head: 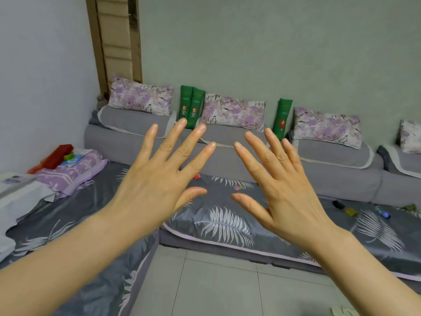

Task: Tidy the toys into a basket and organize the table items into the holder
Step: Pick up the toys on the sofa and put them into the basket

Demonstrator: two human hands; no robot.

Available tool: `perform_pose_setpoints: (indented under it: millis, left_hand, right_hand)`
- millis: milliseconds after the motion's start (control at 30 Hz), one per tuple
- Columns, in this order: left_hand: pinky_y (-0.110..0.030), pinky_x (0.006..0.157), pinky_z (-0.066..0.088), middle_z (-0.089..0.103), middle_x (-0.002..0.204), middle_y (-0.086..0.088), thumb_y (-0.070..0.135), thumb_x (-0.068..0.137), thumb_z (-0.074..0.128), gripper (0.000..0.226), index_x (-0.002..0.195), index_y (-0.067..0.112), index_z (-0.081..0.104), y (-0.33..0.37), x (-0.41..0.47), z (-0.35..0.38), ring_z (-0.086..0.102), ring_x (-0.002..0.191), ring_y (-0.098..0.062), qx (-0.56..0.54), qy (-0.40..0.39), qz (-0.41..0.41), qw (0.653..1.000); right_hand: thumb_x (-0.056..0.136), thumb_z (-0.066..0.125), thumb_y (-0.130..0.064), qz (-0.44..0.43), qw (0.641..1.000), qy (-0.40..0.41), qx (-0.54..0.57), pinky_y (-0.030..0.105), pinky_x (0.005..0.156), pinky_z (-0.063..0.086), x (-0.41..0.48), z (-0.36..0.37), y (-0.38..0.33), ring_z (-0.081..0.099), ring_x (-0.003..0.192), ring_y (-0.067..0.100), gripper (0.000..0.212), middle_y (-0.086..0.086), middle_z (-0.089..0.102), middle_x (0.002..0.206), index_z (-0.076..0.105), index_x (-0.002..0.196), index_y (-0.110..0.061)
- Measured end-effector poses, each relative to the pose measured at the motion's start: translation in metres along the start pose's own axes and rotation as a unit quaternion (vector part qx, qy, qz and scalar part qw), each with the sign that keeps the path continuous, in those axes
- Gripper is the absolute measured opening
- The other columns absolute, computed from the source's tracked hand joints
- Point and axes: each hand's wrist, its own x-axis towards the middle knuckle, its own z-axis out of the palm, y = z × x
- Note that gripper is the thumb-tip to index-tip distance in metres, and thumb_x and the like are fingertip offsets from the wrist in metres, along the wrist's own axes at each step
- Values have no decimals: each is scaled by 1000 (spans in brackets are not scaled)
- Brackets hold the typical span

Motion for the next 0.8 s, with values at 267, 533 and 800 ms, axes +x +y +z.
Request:
perform_pose_setpoints:
  millis: [267, 533, 800]
  left_hand:
    - [-62, 113, 13, 8, 159, -11, 59, 89, 29, 74, 151, 22, 13, -69, 108, 158, 9, 145, -37, -4, 22, 22, 999]
    - [-65, 110, 16, 9, 158, -13, 59, 87, 29, 76, 151, 20, 13, -120, 223, 296, 10, 145, -39, -13, 22, 60, 998]
    - [-64, 111, 17, 14, 157, -14, 59, 88, 31, 75, 150, 19, 17, -140, 317, 448, 15, 143, -39, 18, 25, 33, 999]
  right_hand:
    - [94, 39, -60, 18, 1000, 8, -11, 56, 115, 15, 121, 124, 83, 2, 149, 29, 73, 2, 12, 161, 18, 152, -22]
    - [94, 40, -58, 35, 999, 14, -8, 57, 115, 16, 221, 235, 169, 3, 148, 30, 73, 4, 12, 160, 19, 152, -19]
    - [93, 45, -55, 11, 999, 28, 24, 56, 117, 12, 312, 368, 272, 4, 148, 30, 72, 4, 14, 160, 23, 151, -19]
